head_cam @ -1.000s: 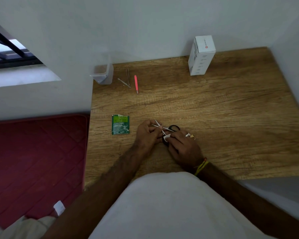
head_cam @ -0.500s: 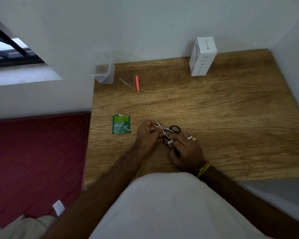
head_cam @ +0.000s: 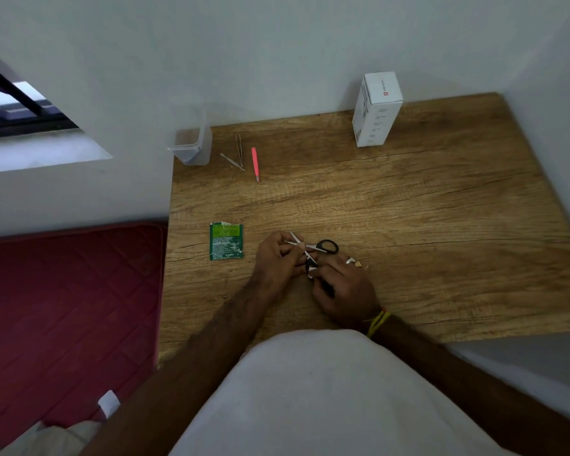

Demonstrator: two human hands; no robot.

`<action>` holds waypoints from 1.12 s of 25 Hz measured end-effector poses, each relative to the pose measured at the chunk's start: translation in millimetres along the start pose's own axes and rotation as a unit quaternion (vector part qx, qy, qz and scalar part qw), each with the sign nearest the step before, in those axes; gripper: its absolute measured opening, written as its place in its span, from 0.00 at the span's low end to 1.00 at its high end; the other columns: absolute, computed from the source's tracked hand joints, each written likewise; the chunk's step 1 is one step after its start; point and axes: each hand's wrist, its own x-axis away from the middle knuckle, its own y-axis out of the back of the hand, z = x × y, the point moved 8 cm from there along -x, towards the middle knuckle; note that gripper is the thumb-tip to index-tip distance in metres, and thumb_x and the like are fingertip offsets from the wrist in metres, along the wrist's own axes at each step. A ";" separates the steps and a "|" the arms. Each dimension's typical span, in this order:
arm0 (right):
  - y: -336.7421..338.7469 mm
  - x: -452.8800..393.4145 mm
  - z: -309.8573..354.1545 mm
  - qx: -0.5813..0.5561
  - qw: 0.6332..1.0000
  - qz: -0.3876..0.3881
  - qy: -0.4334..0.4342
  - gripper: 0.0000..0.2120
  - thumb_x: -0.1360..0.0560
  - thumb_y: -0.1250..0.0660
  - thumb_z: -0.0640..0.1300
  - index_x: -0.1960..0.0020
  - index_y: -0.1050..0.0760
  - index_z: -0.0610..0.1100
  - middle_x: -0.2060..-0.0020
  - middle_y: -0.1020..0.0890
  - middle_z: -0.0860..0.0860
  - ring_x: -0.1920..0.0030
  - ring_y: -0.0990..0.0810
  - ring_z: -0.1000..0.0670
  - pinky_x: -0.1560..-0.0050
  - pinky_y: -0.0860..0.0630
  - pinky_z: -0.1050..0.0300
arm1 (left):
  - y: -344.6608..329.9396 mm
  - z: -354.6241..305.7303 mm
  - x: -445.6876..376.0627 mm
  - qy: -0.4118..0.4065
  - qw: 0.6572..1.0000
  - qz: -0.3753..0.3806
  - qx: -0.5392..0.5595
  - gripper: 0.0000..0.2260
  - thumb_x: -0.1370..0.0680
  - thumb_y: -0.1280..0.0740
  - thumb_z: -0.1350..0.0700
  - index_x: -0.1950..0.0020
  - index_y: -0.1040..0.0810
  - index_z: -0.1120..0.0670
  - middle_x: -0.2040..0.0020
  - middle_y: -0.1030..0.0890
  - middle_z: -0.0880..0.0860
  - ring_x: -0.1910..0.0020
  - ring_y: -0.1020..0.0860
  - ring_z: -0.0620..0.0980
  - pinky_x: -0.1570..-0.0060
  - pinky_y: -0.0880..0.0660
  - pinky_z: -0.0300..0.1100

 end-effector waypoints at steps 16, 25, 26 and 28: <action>14.8 -4.5 -20.0 -0.072 0.962 0.006 -0.262 0.04 0.27 0.29 0.39 0.53 0.17 0.43 0.57 0.21 0.49 0.54 0.25 0.50 0.53 0.26 0.51 | -0.2 -9.8 17.7 0.013 0.989 -0.070 0.132 0.05 0.18 0.36 0.65 0.43 0.28 0.64 0.53 0.15 0.62 0.62 0.14 0.49 0.66 0.20 0.38; 20.1 -19.6 -21.7 -0.171 0.902 -0.023 -0.395 0.04 0.25 0.30 0.39 0.53 0.15 0.44 0.62 0.19 0.54 0.62 0.23 0.59 0.62 0.29 0.68 | -4.1 -24.2 20.3 -0.037 0.988 -0.082 0.124 0.05 0.18 0.36 0.64 0.44 0.30 0.63 0.50 0.15 0.61 0.52 0.14 0.53 0.55 0.17 0.43; 16.0 -17.2 -23.6 -0.204 0.883 -0.028 -0.423 0.05 0.25 0.30 0.39 0.53 0.15 0.44 0.62 0.17 0.54 0.61 0.21 0.60 0.62 0.28 0.68 | -4.0 -24.7 19.9 -0.044 0.989 -0.083 0.112 0.05 0.18 0.36 0.64 0.45 0.30 0.63 0.50 0.15 0.61 0.52 0.14 0.54 0.54 0.17 0.45; 8.6 -12.3 -26.3 -0.252 0.855 -0.032 -0.453 0.05 0.25 0.30 0.38 0.53 0.15 0.43 0.60 0.15 0.52 0.58 0.19 0.59 0.56 0.23 0.63 | -3.0 -23.9 20.8 -0.050 0.991 -0.089 0.092 0.05 0.19 0.36 0.64 0.45 0.30 0.63 0.51 0.15 0.61 0.53 0.14 0.54 0.54 0.17 0.45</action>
